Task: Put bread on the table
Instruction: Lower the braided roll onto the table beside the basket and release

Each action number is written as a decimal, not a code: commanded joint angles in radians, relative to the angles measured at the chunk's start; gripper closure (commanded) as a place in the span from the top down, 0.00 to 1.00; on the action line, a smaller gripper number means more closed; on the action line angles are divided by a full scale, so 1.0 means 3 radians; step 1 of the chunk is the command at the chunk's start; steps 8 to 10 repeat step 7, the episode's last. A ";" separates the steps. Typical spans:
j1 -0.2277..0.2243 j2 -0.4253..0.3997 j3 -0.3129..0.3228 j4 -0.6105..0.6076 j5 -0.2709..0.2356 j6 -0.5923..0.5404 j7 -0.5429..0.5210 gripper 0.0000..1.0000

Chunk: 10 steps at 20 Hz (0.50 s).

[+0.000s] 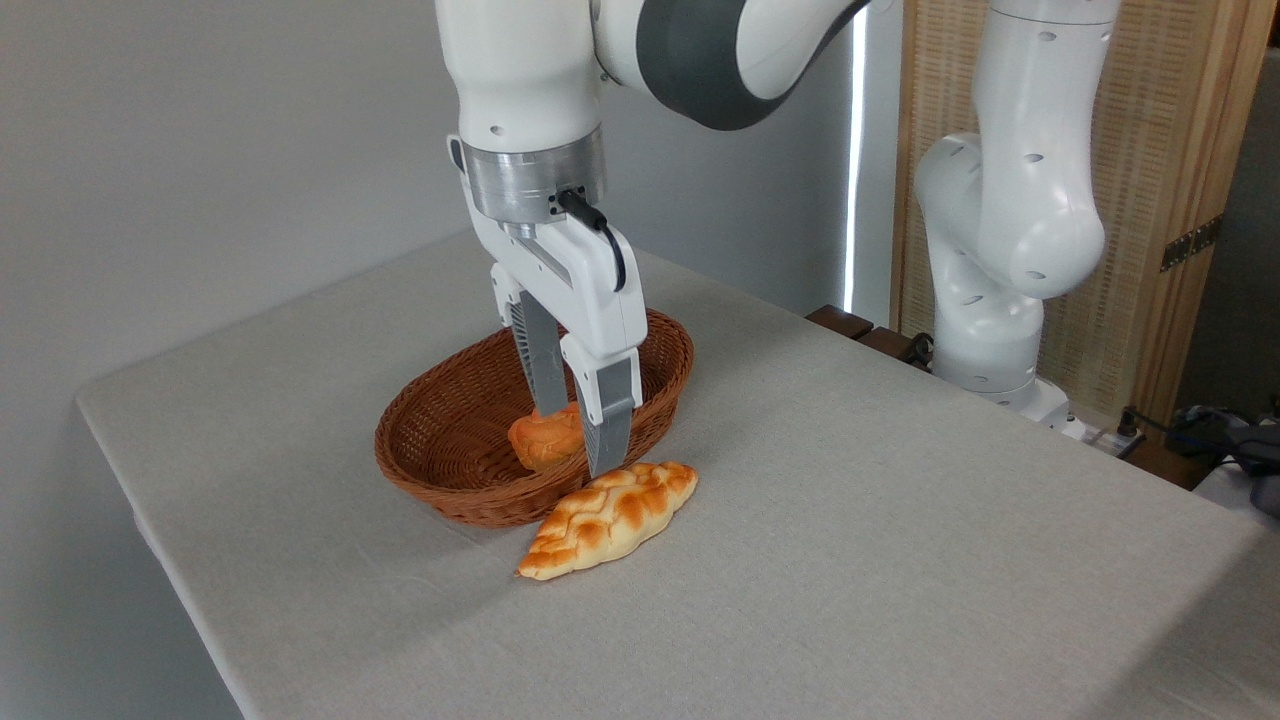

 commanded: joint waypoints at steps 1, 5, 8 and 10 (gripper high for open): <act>-0.0016 -0.0003 -0.0076 0.0098 0.0031 -0.0057 -0.0495 1.00; -0.0016 0.0008 -0.0107 0.0098 0.0036 -0.0051 -0.0699 1.00; -0.0016 0.0002 -0.0107 0.0098 0.0031 -0.0057 -0.0731 1.00; -0.0016 0.0002 -0.0107 0.0098 0.0031 -0.0057 -0.0731 1.00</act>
